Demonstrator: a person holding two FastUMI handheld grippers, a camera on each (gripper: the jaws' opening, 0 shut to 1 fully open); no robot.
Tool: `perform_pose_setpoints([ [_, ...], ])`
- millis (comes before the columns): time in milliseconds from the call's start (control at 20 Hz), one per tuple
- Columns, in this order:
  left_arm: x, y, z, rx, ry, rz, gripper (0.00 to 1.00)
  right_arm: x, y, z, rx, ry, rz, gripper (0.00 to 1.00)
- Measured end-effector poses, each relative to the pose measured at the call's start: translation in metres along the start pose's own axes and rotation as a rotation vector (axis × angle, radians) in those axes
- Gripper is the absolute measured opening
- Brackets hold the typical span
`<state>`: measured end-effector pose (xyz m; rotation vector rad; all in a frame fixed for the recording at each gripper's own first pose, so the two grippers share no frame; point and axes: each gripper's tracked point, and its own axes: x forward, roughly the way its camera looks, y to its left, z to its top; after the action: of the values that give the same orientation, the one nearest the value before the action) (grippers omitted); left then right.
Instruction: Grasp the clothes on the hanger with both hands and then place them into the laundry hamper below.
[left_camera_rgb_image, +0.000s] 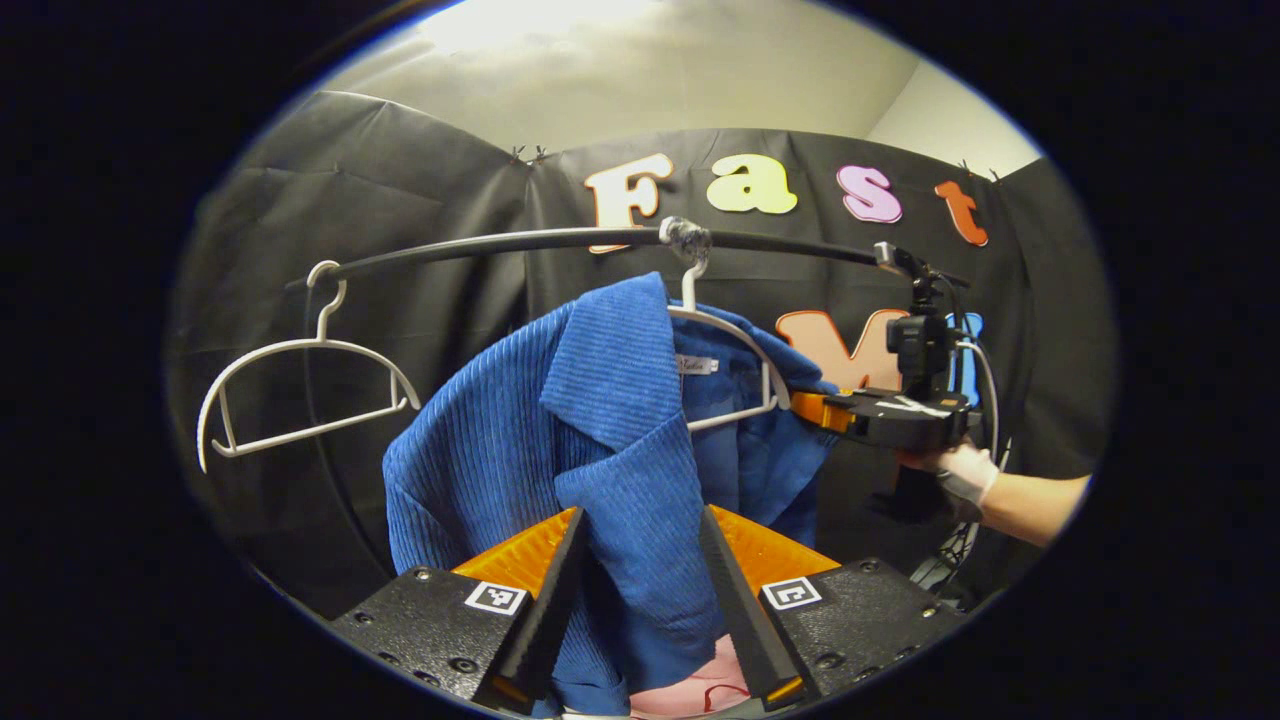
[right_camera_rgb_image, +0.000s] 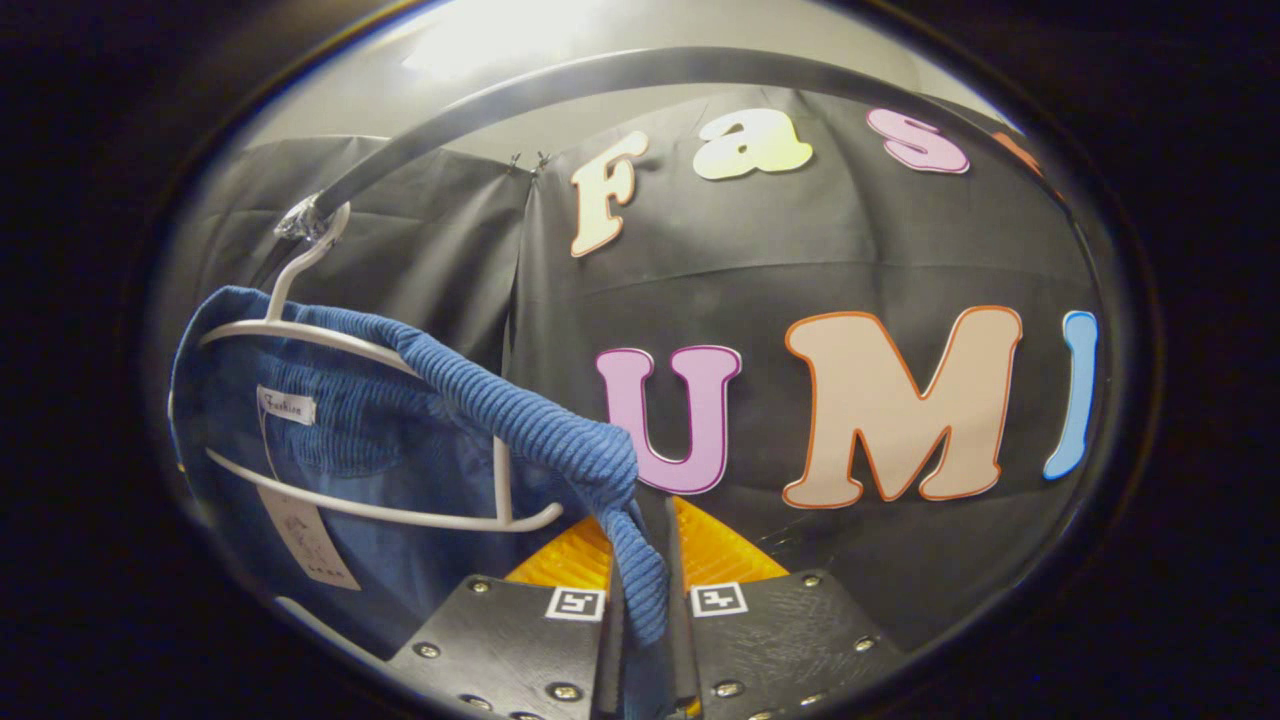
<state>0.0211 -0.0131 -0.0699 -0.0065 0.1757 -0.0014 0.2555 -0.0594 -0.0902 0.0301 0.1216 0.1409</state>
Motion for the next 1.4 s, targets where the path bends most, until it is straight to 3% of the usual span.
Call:
perform_pose_setpoints([
  [150, 0.012, 0.007, -0.003, 0.042, -0.013, 0.047, 0.69, 0.003, 0.0, 0.0, 0.013, 0.011, 0.02, 0.17],
  [500, 0.021, 0.02, 0.001, -0.091, -0.032, 0.057, 0.02, 0.007, 0.001, -0.002, 0.012, 0.014, 0.038, 0.17],
  [800, -0.017, 0.022, 0.044, -0.122, -0.088, -0.017, 0.0, 0.01, -0.003, -0.002, -0.012, 0.004, 0.012, 0.17],
  [1050, -0.04, 0.062, 0.094, -0.079, -0.168, 0.063, 0.0, 0.016, 0.0, -0.003, -0.003, 0.0, -0.003, 0.17],
  [1400, -0.05, 0.098, 0.121, 0.023, -0.183, 0.121, 0.01, 0.015, 0.002, -0.003, -0.002, 0.0, -0.012, 0.17],
])
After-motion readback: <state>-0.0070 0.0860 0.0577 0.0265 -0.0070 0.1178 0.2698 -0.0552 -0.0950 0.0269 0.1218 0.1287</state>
